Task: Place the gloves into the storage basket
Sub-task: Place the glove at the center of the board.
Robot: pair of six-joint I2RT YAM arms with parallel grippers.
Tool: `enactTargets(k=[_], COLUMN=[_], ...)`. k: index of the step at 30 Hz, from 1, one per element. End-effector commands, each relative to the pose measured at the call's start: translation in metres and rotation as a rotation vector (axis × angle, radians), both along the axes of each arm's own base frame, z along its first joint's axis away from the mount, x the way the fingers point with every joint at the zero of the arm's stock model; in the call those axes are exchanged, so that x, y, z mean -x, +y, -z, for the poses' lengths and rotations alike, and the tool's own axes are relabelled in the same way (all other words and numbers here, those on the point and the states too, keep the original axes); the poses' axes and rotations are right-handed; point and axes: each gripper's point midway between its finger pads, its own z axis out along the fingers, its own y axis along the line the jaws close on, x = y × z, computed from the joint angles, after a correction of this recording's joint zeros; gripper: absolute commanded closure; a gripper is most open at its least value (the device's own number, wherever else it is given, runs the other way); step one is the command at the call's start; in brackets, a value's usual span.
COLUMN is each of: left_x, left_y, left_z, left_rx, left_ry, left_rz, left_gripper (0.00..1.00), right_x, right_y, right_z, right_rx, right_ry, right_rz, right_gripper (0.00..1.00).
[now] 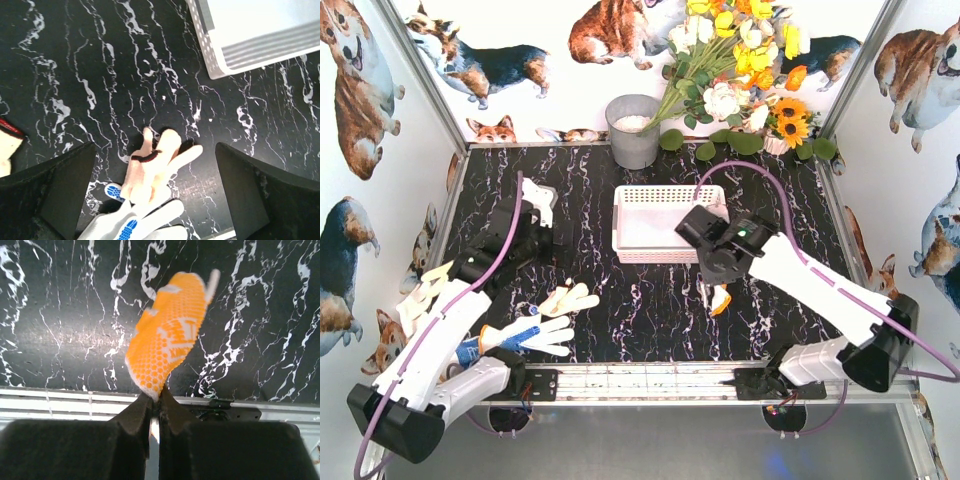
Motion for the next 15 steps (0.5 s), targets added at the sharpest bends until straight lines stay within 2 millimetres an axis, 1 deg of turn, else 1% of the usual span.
enactTargets(k=[1, 3, 4, 5, 6, 7, 9, 11, 13, 15], left_x=[-0.010, -0.008, -0.006, -0.005, -0.003, -0.001, 0.006, 0.015, 0.024, 0.031], left_y=[0.015, 0.014, 0.013, 0.012, 0.009, 0.006, -0.005, -0.019, -0.034, -0.055], left_z=[-0.011, -0.008, -0.005, -0.004, -0.004, -0.004, -0.003, 0.000, 0.004, 0.006], left_rx=[-0.026, -0.019, -0.016, -0.009, 0.002, 0.015, 0.060, 0.123, 0.200, 0.308], left_ry=[-0.094, -0.094, -0.090, -0.086, -0.079, -0.067, -0.037, 0.005, 0.053, 0.095], left_rz=[-0.066, -0.055, -0.051, -0.045, -0.033, -0.017, 0.023, 0.078, 0.112, 0.147], left_gripper=[0.00, 0.00, 0.00, 0.00, 0.00, 0.00, 0.00, 0.00, 0.04, 0.08], right_x=[0.013, 0.033, 0.045, 0.055, 0.065, 0.070, 0.075, 0.071, 0.066, 0.063], right_y=[0.019, 0.041, 0.052, 0.063, 0.071, 0.077, 0.079, 0.075, 0.071, 0.067], right_z=[0.020, 0.045, 0.056, 0.065, 0.070, 0.073, 0.069, 0.058, 0.051, 0.053], right_rx=[0.015, -0.011, -0.032, -0.053, -0.072, -0.087, -0.102, -0.122, -0.139, -0.162], right_ry=[0.056, 0.145, 0.196, 0.239, 0.272, 0.282, 0.279, 0.231, 0.193, 0.193], right_rz=[-0.009, -0.062, -0.089, -0.120, -0.143, -0.162, -0.175, -0.162, -0.146, -0.121], right_gripper=[1.00, 1.00, 0.93, 0.82, 0.69, 0.61, 0.46, 0.33, 0.26, 0.26])
